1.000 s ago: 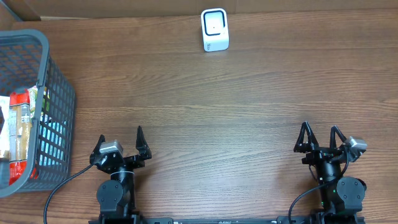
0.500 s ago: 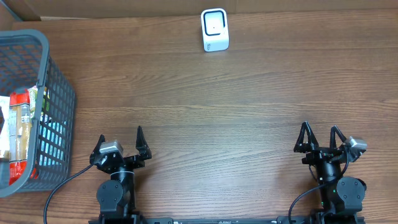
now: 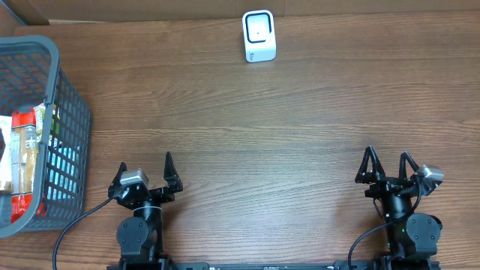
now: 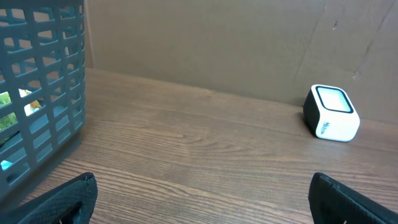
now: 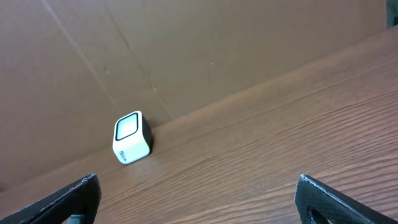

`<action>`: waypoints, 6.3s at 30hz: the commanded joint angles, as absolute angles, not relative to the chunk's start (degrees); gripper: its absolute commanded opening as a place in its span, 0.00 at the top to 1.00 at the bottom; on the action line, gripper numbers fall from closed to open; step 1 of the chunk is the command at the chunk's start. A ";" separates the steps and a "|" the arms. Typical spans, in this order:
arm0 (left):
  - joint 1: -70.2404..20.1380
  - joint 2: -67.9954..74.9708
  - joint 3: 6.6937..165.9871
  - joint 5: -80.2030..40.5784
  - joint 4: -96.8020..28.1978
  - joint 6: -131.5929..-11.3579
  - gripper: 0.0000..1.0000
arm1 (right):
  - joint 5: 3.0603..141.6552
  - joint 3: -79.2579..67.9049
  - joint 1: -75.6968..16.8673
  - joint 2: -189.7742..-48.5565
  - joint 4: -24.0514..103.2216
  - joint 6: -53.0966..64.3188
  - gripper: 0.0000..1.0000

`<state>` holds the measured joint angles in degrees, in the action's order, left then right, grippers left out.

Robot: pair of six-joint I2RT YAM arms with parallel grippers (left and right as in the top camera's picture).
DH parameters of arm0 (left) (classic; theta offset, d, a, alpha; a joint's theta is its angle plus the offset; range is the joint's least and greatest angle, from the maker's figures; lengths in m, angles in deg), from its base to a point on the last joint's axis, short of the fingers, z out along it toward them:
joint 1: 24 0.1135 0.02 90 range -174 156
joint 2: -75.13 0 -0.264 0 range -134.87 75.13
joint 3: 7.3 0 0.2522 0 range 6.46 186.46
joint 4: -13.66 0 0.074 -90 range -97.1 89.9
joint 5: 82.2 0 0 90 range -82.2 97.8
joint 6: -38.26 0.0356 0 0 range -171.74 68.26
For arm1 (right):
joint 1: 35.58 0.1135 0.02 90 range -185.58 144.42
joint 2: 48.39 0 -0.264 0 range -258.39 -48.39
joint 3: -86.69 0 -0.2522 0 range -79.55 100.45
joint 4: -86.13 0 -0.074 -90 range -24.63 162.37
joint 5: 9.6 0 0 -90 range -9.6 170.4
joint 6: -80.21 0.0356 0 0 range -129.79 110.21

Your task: Scan the item barcode

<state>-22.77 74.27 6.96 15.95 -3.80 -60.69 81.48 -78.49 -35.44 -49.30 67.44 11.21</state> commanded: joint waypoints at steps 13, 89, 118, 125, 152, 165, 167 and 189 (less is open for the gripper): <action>-22.13 73.83 7.55 15.14 -3.93 -60.23 0.00 | 79.82 -76.22 -35.61 -48.78 65.65 3.25 0.00; 23.92 -22.93 139.43 11.25 -96.34 -71.99 0.03 | 66.75 8.65 -35.59 -120.27 9.67 -3.85 0.00; 26.83 -42.27 108.81 20.12 -71.14 -60.40 0.03 | 65.09 8.59 -35.59 -122.74 8.12 -3.87 0.00; 26.72 -42.86 108.81 20.25 -65.87 -55.81 0.10 | 65.11 8.59 -35.59 -125.58 7.34 -3.90 0.00; 26.13 -51.69 108.81 14.18 -59.43 -39.51 0.09 | 65.09 8.59 -35.59 -126.30 4.10 -3.87 0.00; 26.13 -52.26 108.96 14.13 -60.30 -39.51 0.96 | 65.13 8.59 -35.59 -126.32 4.34 -3.87 0.00; 26.08 -52.24 110.19 14.07 -61.31 -39.55 0.96 | 65.13 8.59 -35.59 -126.32 4.95 -3.87 0.00; 12.16 -47.38 161.92 14.74 -86.22 -51.84 0.96 | 65.29 8.59 -35.59 -126.32 9.37 -3.87 0.00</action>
